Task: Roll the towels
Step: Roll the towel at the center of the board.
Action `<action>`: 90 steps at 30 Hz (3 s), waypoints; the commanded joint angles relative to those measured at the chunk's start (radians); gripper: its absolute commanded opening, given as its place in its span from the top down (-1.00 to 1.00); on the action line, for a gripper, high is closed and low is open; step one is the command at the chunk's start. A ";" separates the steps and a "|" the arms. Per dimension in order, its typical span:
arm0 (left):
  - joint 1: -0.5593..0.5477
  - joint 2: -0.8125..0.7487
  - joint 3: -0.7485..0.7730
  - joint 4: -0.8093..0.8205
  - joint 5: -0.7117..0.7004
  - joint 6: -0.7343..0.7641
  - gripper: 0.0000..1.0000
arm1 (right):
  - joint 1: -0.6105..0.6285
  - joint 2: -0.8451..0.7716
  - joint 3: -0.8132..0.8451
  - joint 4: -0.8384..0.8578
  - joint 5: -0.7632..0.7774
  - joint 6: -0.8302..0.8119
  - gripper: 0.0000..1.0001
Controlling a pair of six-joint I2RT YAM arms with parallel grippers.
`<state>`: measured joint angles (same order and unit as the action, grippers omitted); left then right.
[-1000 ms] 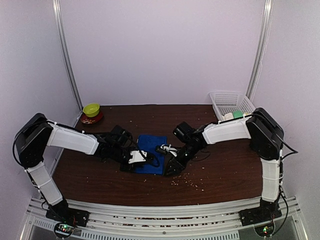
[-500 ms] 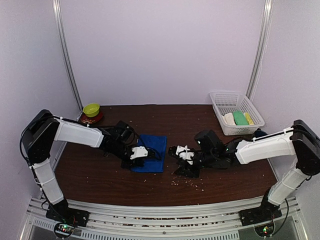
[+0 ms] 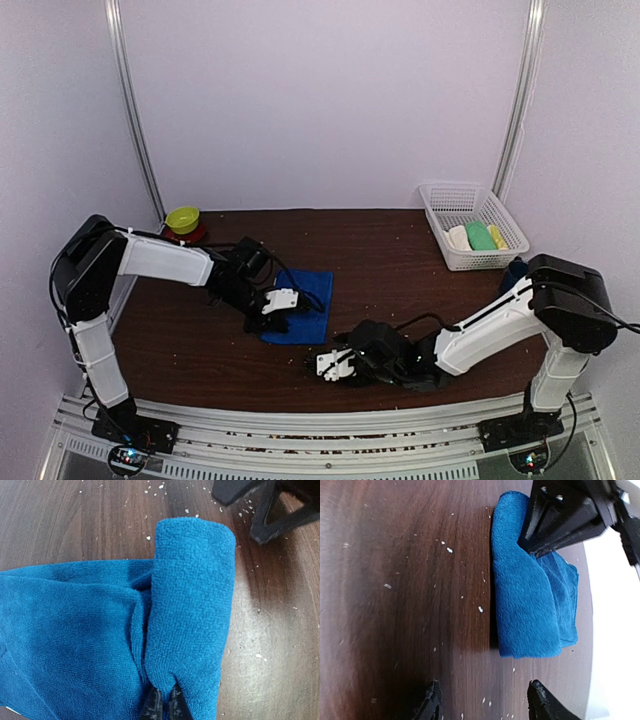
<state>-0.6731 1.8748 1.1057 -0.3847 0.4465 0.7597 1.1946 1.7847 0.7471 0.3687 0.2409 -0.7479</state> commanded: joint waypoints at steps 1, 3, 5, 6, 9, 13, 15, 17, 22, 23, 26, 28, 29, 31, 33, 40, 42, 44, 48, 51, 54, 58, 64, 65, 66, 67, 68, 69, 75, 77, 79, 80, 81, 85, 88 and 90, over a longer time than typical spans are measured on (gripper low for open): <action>0.004 0.060 0.005 -0.085 -0.002 0.002 1.00 | 0.039 0.081 0.072 0.089 0.214 -0.137 -0.22; 0.003 0.069 0.012 -0.092 -0.001 0.004 1.00 | 0.058 0.115 0.083 0.117 0.255 -0.181 -0.26; 0.005 0.074 0.017 -0.098 0.002 0.003 1.00 | 0.076 0.146 0.088 0.148 0.287 -0.230 -0.28; 0.004 0.076 0.018 -0.102 0.005 0.004 1.00 | 0.085 0.161 0.092 0.169 0.310 -0.259 -0.31; 0.005 0.079 0.024 -0.108 0.011 0.004 1.00 | 0.102 0.206 0.110 0.202 0.344 -0.303 -0.34; 0.009 0.086 0.036 -0.123 0.021 0.004 1.00 | 0.103 0.253 0.149 0.218 0.366 -0.313 -0.34; 0.011 0.087 0.036 -0.123 0.021 0.006 1.00 | 0.103 0.281 0.172 0.222 0.386 -0.319 -0.34; 0.012 0.087 0.036 -0.124 0.021 0.007 1.00 | 0.099 0.312 0.197 0.217 0.401 -0.321 -0.32; 0.015 0.087 0.033 -0.126 0.029 0.008 1.00 | 0.083 0.369 0.242 0.191 0.415 -0.299 -0.15; 0.015 0.087 0.033 -0.127 0.029 0.009 1.00 | 0.079 0.374 0.246 0.187 0.414 -0.292 -0.08; 0.015 0.087 0.034 -0.131 0.030 0.010 1.00 | 0.067 0.382 0.259 0.176 0.413 -0.275 0.19; 0.017 0.086 0.036 -0.136 0.033 0.010 1.00 | 0.063 0.383 0.263 0.169 0.411 -0.267 0.36; 0.019 0.087 0.036 -0.137 0.034 0.011 1.00 | 0.063 0.382 0.264 0.167 0.406 -0.263 0.44; 0.022 0.087 0.036 -0.141 0.040 0.013 1.00 | 0.062 0.384 0.265 0.164 0.404 -0.255 0.63; 0.026 0.086 0.036 -0.147 0.047 0.018 1.00 | 0.059 0.384 0.265 0.167 0.401 -0.248 0.77; 0.033 0.059 0.022 -0.150 0.051 0.027 0.57 | 0.054 0.351 0.269 0.122 0.357 -0.199 1.00; 0.036 0.046 0.018 -0.149 0.052 0.026 0.34 | 0.052 0.329 0.271 0.079 0.324 -0.173 1.00; 0.044 0.025 0.010 -0.147 0.050 0.026 0.11 | 0.051 0.312 0.275 0.039 0.295 -0.150 1.00; 0.077 -0.036 -0.023 -0.125 0.041 0.019 -0.10 | 0.046 0.278 0.272 -0.016 0.252 -0.105 1.00; 0.106 -0.091 -0.046 -0.104 0.025 0.011 -0.22 | 0.038 0.249 0.267 -0.057 0.203 -0.065 1.00; 0.132 -0.147 -0.074 -0.076 0.010 -0.001 -0.34 | 0.026 0.226 0.275 -0.109 0.146 -0.018 1.00; 0.150 -0.229 -0.111 -0.023 0.000 -0.016 -0.40 | 0.012 0.211 0.292 -0.185 0.080 0.049 1.00; 0.157 -0.403 -0.245 0.111 0.025 0.012 -0.43 | -0.032 0.199 0.345 -0.320 -0.107 0.181 1.00; 0.157 -0.419 -0.275 0.123 0.032 0.027 -0.43 | -0.041 0.194 0.353 -0.337 -0.144 0.205 1.00; 0.156 -0.432 -0.298 0.135 0.039 0.044 -0.43 | -0.054 0.190 0.361 -0.355 -0.191 0.227 1.00; 0.156 -0.444 -0.319 0.151 0.043 0.060 -0.44 | -0.066 0.186 0.369 -0.374 -0.237 0.247 1.00; 0.156 -0.456 -0.345 0.174 0.044 0.075 -0.43 | -0.079 0.183 0.376 -0.393 -0.280 0.264 1.00; 0.155 -0.466 -0.370 0.199 0.044 0.091 -0.43 | -0.091 0.181 0.386 -0.411 -0.323 0.281 1.00; 0.129 -0.492 -0.454 0.325 0.005 0.119 -0.45 | -0.165 0.206 0.480 -0.552 -0.555 0.342 1.00; 0.116 -0.496 -0.469 0.357 -0.003 0.117 -0.47 | -0.179 0.212 0.507 -0.585 -0.615 0.356 1.00; 0.098 -0.497 -0.479 0.383 -0.014 0.110 -0.50 | -0.191 0.220 0.535 -0.619 -0.667 0.367 1.00; 0.090 -0.499 -0.483 0.392 -0.018 0.109 -0.51 | -0.198 0.226 0.555 -0.643 -0.697 0.371 1.00; 0.082 -0.502 -0.488 0.404 -0.026 0.105 -0.51 | -0.204 0.233 0.575 -0.666 -0.732 0.374 1.00; 0.049 -0.513 -0.502 0.434 -0.049 0.099 -0.51 | -0.235 0.269 0.658 -0.779 -0.854 0.404 1.00; 0.028 -0.503 -0.496 0.421 -0.052 0.099 -0.49 | -0.252 0.302 0.699 -0.829 -0.889 0.432 1.00; 0.020 -0.481 -0.483 0.404 -0.051 0.099 -0.45 | -0.261 0.324 0.717 -0.860 -0.892 0.440 1.00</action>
<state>-0.6353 1.3800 0.6128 -0.0124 0.4038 0.8558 0.9562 2.0621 1.4216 -0.3695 -0.5579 -0.3531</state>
